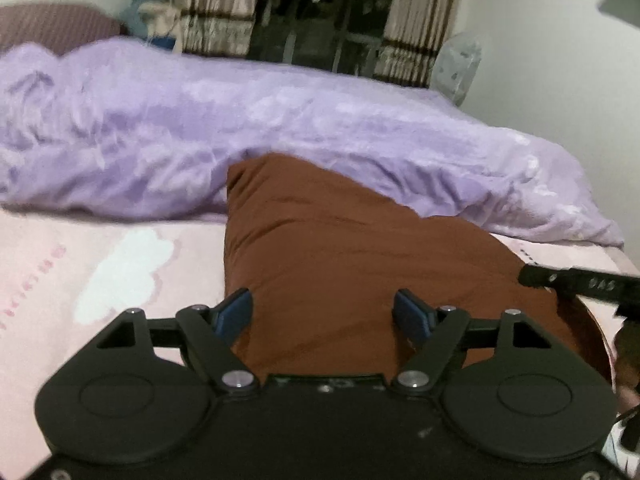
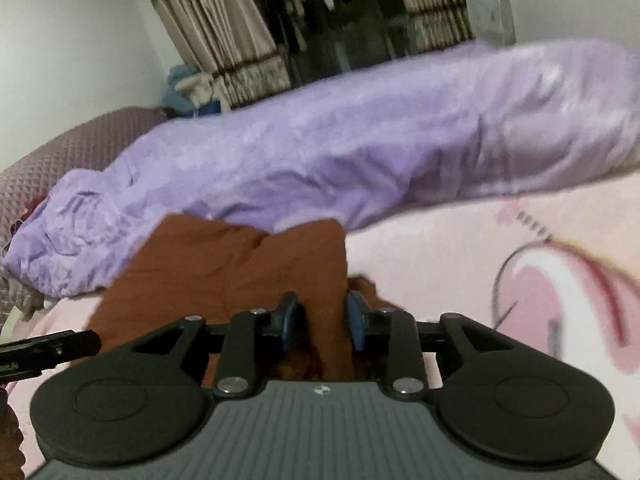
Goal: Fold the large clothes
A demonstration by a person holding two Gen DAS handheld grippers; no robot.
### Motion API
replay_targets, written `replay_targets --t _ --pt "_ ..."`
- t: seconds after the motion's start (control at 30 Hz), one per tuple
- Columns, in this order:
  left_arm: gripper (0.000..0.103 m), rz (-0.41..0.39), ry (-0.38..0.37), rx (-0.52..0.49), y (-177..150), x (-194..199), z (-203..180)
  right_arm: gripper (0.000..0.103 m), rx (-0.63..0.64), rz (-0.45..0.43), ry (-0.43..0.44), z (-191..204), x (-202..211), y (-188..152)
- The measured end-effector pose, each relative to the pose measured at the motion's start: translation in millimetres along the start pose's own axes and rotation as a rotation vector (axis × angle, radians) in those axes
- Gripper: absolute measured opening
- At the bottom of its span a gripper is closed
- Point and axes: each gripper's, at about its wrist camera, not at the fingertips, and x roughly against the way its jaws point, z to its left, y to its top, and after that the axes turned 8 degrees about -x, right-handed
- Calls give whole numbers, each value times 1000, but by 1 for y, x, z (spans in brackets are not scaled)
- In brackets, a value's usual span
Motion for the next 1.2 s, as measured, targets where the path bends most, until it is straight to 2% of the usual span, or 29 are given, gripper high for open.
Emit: replay_targets --t 0.1,0.2,0.27,0.3,0.33,0.47,0.67,0.83,1.07,1.13,1.2 --pt "78 -51 -1 -49 -7 34 -10 35 38 -63 9 10 39 -3" --pt "78 -53 -27 -38 -19 54 -17 35 62 -105 23 19 71 -16" --pt "77 -43 -61 -17 -30 61 -21 25 72 -99 36 23 80 -24" --pt "77 -36 -82 -11 -35 63 -24 16 77 -89 38 25 82 -31" --pt "77 -26 -99 -11 -39 63 -27 13 80 -83 36 26 81 -35" --pt "77 46 -115 -23 -55 50 -35 9 112 -47 -25 26 65 -53" --pt "78 41 -100 -32 -80 31 -35 1 103 -1 -79 11 40 -83" --pt "80 7 -82 -48 -90 30 -38 0 85 -31 -70 3 39 -96" --pt "80 7 -87 -19 -77 38 -36 0 57 4 -67 7 45 -81" --pt "80 -7 -72 -14 -64 44 -32 9 30 12 -41 12 50 -68" --pt "80 -19 -50 -9 -49 47 -27 12 19 -6 -6 18 56 -53"
